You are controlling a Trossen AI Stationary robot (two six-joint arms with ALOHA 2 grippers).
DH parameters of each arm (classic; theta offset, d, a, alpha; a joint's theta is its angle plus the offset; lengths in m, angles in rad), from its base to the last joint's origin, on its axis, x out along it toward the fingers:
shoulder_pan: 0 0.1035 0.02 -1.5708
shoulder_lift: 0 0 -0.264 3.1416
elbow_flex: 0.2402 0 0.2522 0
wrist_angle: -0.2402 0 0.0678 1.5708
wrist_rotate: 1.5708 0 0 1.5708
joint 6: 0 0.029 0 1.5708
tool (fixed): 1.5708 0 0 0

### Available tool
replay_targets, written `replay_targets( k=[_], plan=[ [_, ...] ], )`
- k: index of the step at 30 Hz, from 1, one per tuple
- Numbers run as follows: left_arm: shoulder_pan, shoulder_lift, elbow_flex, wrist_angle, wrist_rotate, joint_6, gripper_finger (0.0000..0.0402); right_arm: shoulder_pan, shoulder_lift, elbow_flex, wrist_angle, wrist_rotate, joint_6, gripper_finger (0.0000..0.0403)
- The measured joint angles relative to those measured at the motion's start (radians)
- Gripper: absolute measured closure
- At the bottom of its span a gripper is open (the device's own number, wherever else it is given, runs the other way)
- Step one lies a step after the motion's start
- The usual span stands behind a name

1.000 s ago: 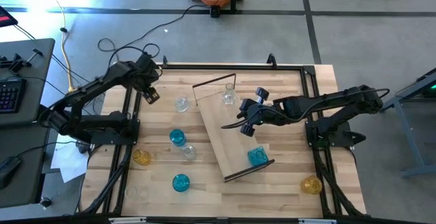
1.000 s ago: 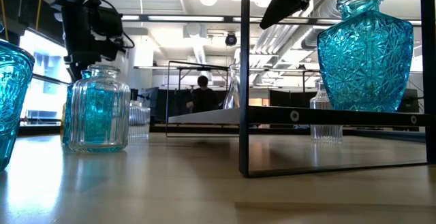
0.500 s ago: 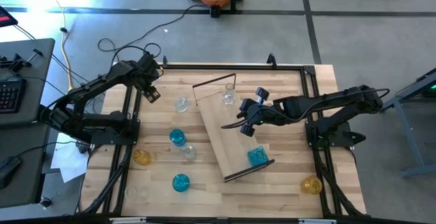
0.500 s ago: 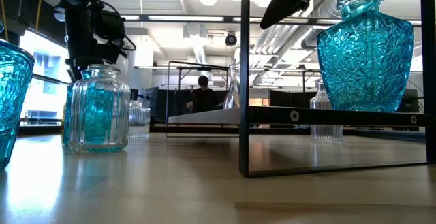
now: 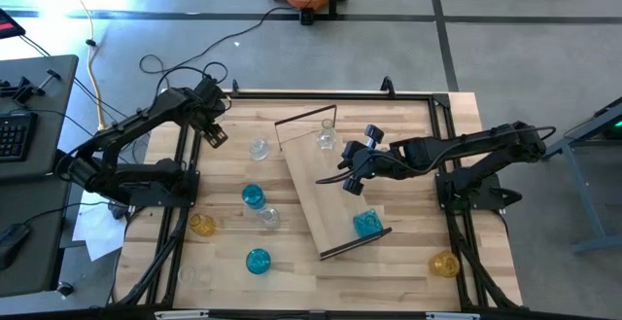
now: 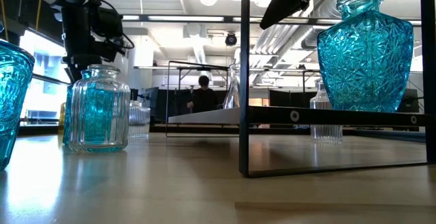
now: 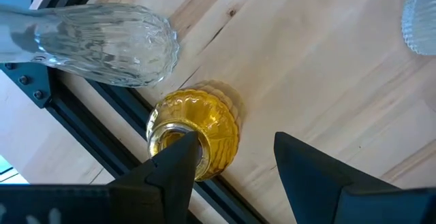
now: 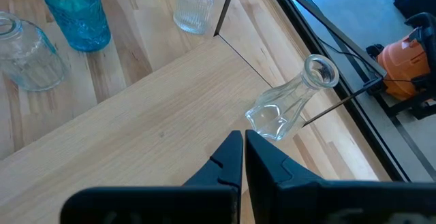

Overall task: Sort vases onto shelf
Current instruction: Put the yellow crystal vase on the shelf

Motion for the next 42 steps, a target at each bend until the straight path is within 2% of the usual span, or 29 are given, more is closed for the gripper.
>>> replay_targets(
  k=[12, 23, 42],
  plan=[
    [0.0, 0.0, 0.0, 0.003, -0.009, -0.003, 0.0215, 0.0, 0.0, 0.0, 0.0, -0.002, 0.007, 0.0403],
    [0.0, 0.0, 0.002, -0.036, -0.018, -0.101, 0.0216, 0.0, 0.0, 0.0, 0.0, -0.006, 0.008, 0.0403],
    [-0.018, 0.015, -0.043, -0.003, -0.061, -0.105, 0.0216, 0.041, 0.0, 0.0, 0.0, -0.007, 0.025, 0.0403]
  ],
)
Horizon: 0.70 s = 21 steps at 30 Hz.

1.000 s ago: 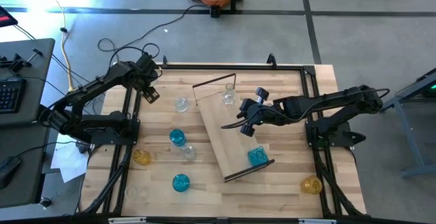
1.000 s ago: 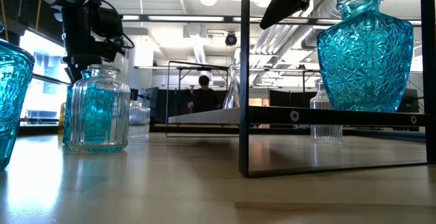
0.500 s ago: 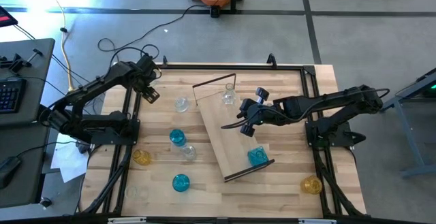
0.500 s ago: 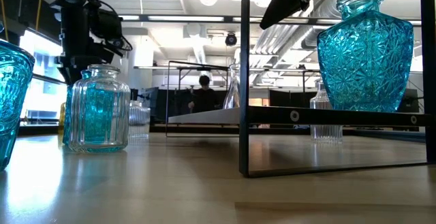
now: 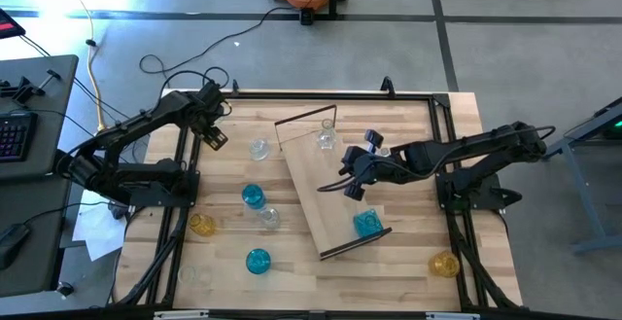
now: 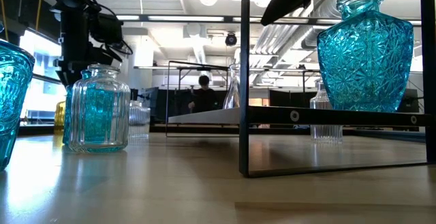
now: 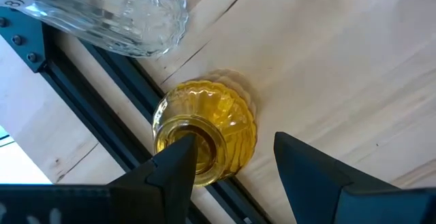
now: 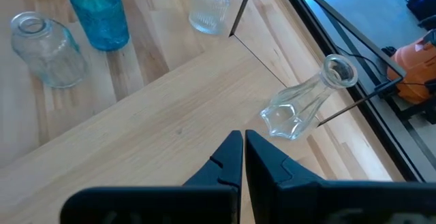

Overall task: Sort vases onto shelf
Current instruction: Put the yellow crystal vase on the shelf

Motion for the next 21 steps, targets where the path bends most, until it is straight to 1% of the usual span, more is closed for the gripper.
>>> replay_targets(
  k=[6, 8, 15, 21],
  plan=[
    [0.0, 0.006, 0.0, 0.006, 0.003, -0.015, 0.0221, 0.02, 0.0, 0.0, 0.0, 0.015, 0.016, 0.0403],
    [0.0, 0.018, 0.0, 0.005, 0.003, -0.016, 0.0233, 0.03, 0.0, 0.0, 0.0, 0.029, 0.017, 0.0403],
    [0.0, 0.045, 0.004, 0.005, 0.009, -0.016, 0.0286, 0.052, 0.0, 0.0, 0.0, 0.029, 0.027, 0.0403],
    [0.0, 0.045, 0.005, 0.008, 0.014, -0.016, 0.0313, 0.057, 0.0, 0.0, 0.0, 0.029, 0.035, 0.0403]
  ],
)
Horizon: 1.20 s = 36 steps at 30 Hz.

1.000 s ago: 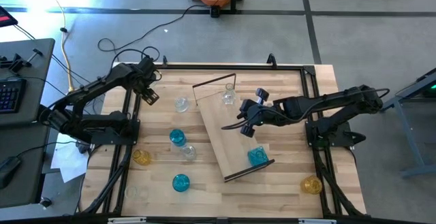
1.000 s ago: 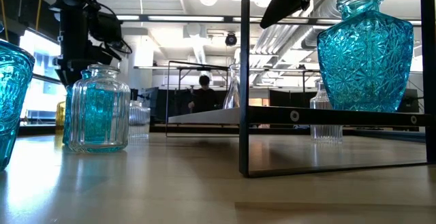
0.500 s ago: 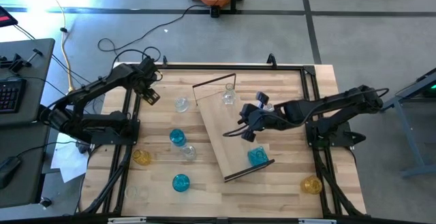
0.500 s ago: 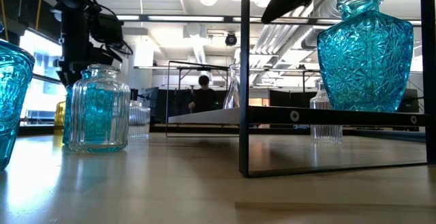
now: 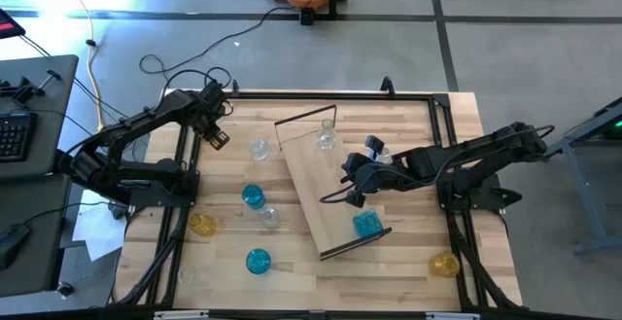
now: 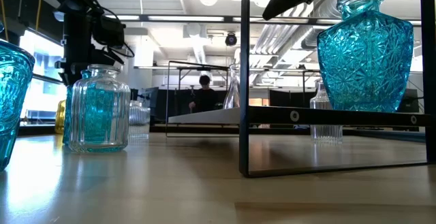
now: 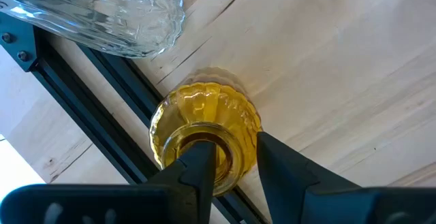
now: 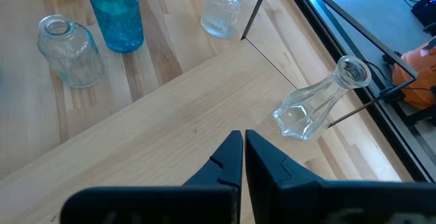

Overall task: Sort vases onto shelf
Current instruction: Put the yellow crystal vase on the shelf

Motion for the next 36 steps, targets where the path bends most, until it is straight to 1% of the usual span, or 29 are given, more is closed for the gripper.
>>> replay_targets(
  k=[11, 17, 20, 24, 30, 36],
  plan=[
    [0.0, 0.001, -0.002, 0.001, 0.004, 0.0, 0.0374, 0.0, 0.0, 0.0, 0.0, 0.0, 0.0, 0.0403],
    [0.0, 0.001, -0.003, 0.0, 0.006, -0.005, 0.0368, 0.0, 0.0, 0.0, 0.0, 0.001, 0.0, 0.0403],
    [0.001, 0.0, -0.003, -0.008, 0.023, -0.008, 0.0369, 0.0, 0.0, 0.0, 0.0, 0.001, 0.0, 0.0403],
    [0.001, -0.016, -0.002, -0.031, 0.068, -0.011, 0.0373, 0.0, 0.0, 0.0, 0.0, 0.001, 0.0, 0.0403],
    [0.0, -0.07, 0.02, -0.107, 0.205, -0.01, 0.0372, 0.0, 0.0, 0.0, 0.0, 0.001, -0.008, 0.0403],
    [0.0, -0.149, 0.044, -0.107, 0.295, -0.011, 0.0371, 0.0, 0.0, 0.0, 0.0, 0.001, -0.011, 0.0403]
  ],
)
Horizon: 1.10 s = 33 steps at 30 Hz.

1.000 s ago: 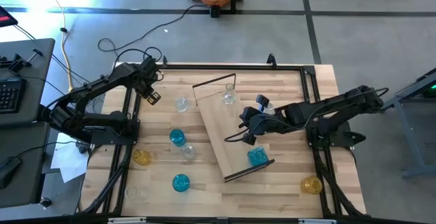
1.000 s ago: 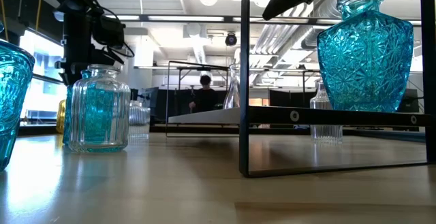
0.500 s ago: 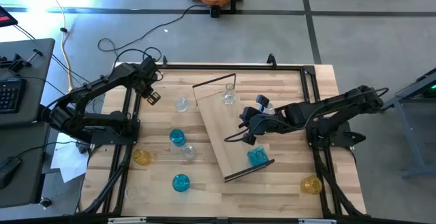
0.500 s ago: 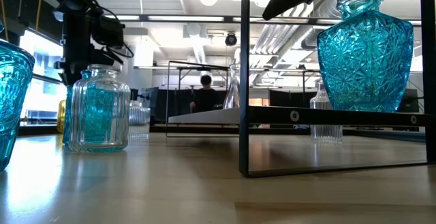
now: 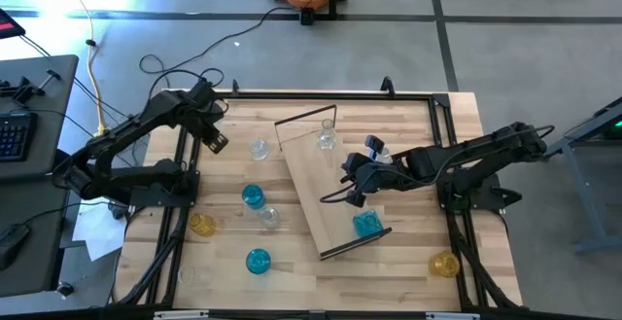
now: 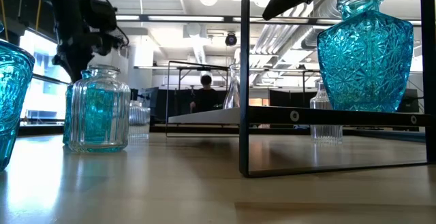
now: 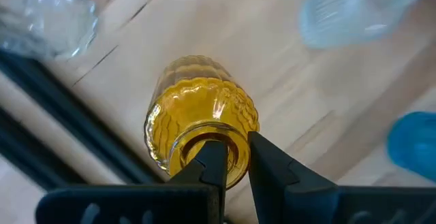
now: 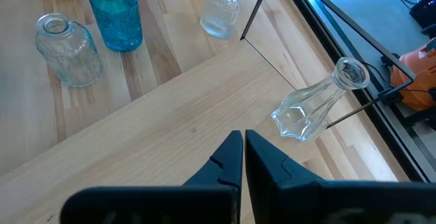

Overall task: Sort vases onto shelf
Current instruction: Put the yellow crystal vase on the shelf

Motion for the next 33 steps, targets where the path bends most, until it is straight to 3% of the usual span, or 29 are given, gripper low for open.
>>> replay_targets(
  k=[7, 19, 28, 33],
  plan=[
    [-0.023, -0.07, 0.062, -0.11, 0.018, -0.016, 0.0373, 0.0, 0.0, 0.0, 0.0, 0.0, 0.0, 0.0403],
    [-0.227, -0.132, 0.334, -0.147, 0.051, -0.137, 0.0371, -0.004, 0.0, 0.0, 0.0, 0.051, -0.016, 0.0403],
    [-0.448, -0.06, 0.431, 0.008, 0.05, -0.243, 0.0372, -0.03, 0.0, 0.0, -0.016, 0.06, -0.027, 0.0403],
    [-0.559, 0.049, 0.43, 0.094, 0.05, -0.259, 0.0373, -0.057, -0.002, 0.001, -0.105, 0.155, -0.007, 0.0403]
  ],
)
